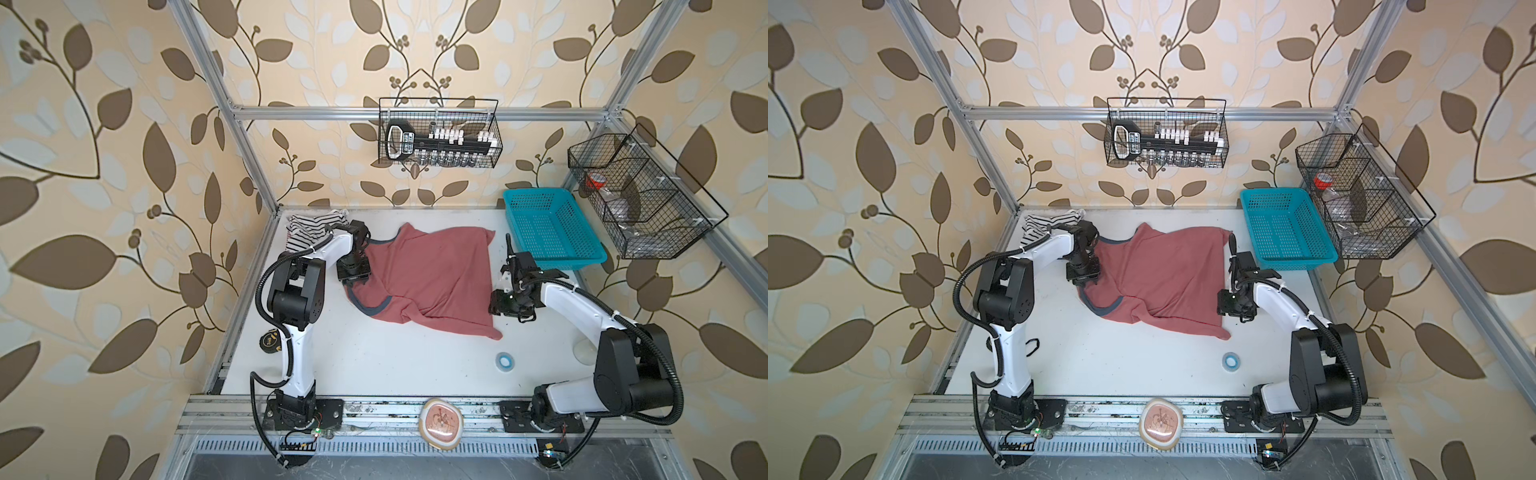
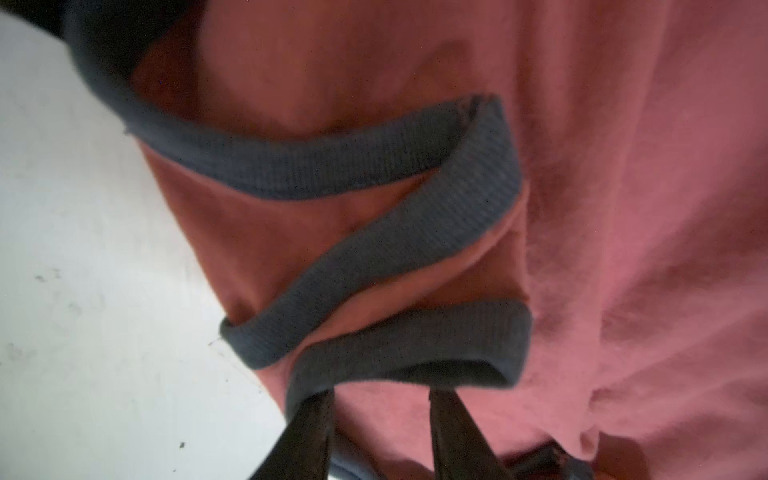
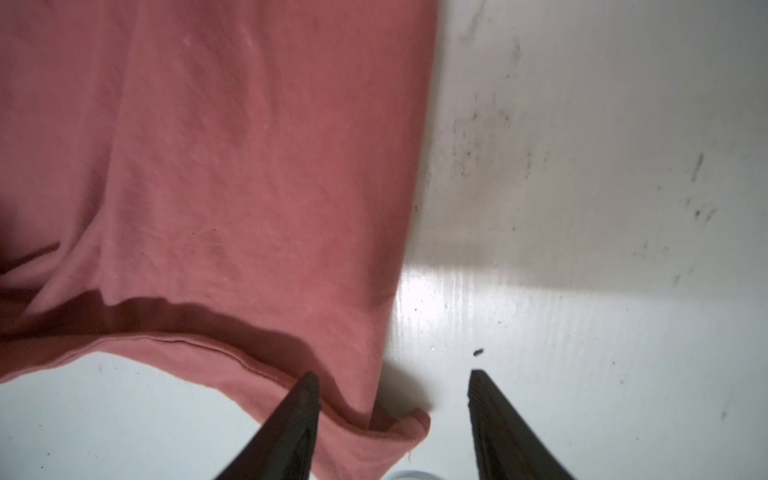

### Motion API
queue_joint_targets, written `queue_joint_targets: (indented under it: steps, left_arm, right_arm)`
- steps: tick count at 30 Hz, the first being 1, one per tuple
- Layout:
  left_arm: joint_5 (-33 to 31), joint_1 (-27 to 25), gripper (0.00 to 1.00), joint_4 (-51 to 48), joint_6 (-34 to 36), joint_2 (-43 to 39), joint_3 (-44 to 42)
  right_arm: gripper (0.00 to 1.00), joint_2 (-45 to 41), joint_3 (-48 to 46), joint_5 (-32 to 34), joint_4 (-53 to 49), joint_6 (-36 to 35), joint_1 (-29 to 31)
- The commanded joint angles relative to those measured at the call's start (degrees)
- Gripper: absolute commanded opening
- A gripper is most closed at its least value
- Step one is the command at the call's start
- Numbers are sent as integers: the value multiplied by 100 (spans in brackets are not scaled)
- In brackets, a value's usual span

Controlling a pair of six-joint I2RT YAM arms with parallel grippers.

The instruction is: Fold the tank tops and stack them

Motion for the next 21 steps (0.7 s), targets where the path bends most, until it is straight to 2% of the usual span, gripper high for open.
queue_joint_targets:
  steps: [1,5,8,10,13,15,21]
  left_arm:
    - [-502,18,40,-93,-49,76,118]
    - [-315,18,40,22,-39,308,117]
    - [-408,18,31,-40,-32,473,133]
    - [-434,18,20,-32,-29,466,62]
    - [-475,17,5,42,-58,311,-78]
    - [-567,18,0,52,-96,169,-129]
    - [-816,80,0,23,-266,-494,-343]
  right_arm:
    - [59,137,-229,-240,55,-5,24]
    - [61,263,-465,-456,218,40,177]
    - [60,452,-611,-646,447,89,229]
    - [51,651,-626,-688,540,92,235]
    - [25,920,-574,-695,618,92,235]
    - [13,1028,-505,-646,628,92,228]
    - [4,920,-146,-411,466,84,52]
